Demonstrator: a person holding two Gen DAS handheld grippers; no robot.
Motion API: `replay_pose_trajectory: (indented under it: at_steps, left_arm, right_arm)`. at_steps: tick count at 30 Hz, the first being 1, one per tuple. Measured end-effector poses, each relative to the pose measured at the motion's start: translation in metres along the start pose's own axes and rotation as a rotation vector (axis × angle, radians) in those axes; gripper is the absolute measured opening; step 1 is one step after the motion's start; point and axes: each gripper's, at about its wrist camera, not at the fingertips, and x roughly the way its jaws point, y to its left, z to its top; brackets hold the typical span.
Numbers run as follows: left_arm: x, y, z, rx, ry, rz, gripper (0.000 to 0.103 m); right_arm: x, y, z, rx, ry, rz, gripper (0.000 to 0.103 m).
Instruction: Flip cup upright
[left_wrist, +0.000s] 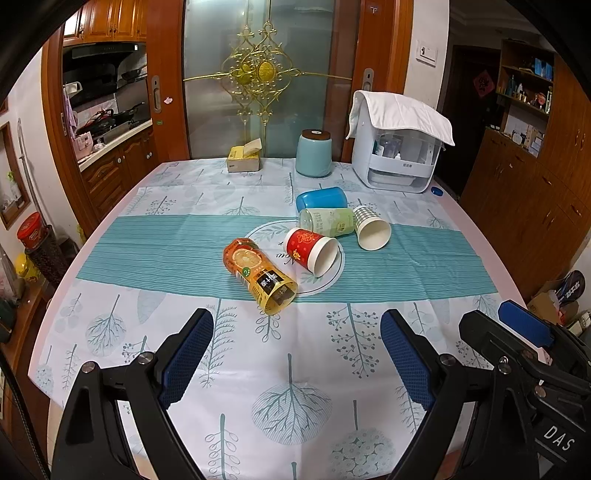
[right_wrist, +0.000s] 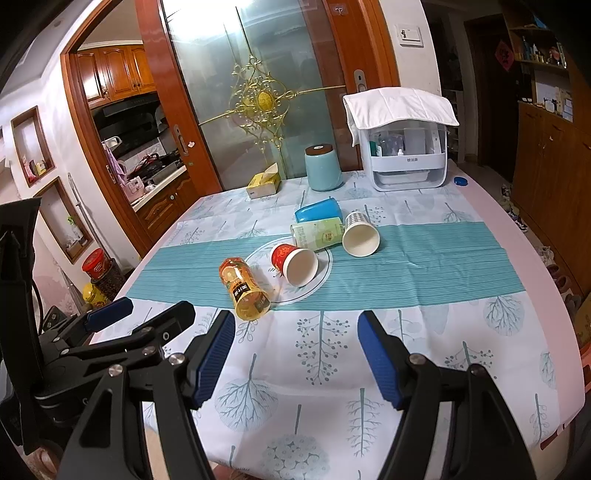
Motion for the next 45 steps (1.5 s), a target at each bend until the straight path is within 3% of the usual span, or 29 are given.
replay_pose_trajectory:
  at_steps: [31, 45]
  left_arm:
    - [-0.001, 0.003, -0.005, 0.005, 0.011, 0.003, 0.091]
    - [0.016, -0.001, 0.003, 0.017, 0.04, 0.013, 0.091]
  right_arm:
    - [0.004, -0.008, -0.003, 0.01, 0.011, -0.001, 0.069]
    - [0.017, -0.009, -0.004, 0.02, 0.039, -0.002, 0.069]
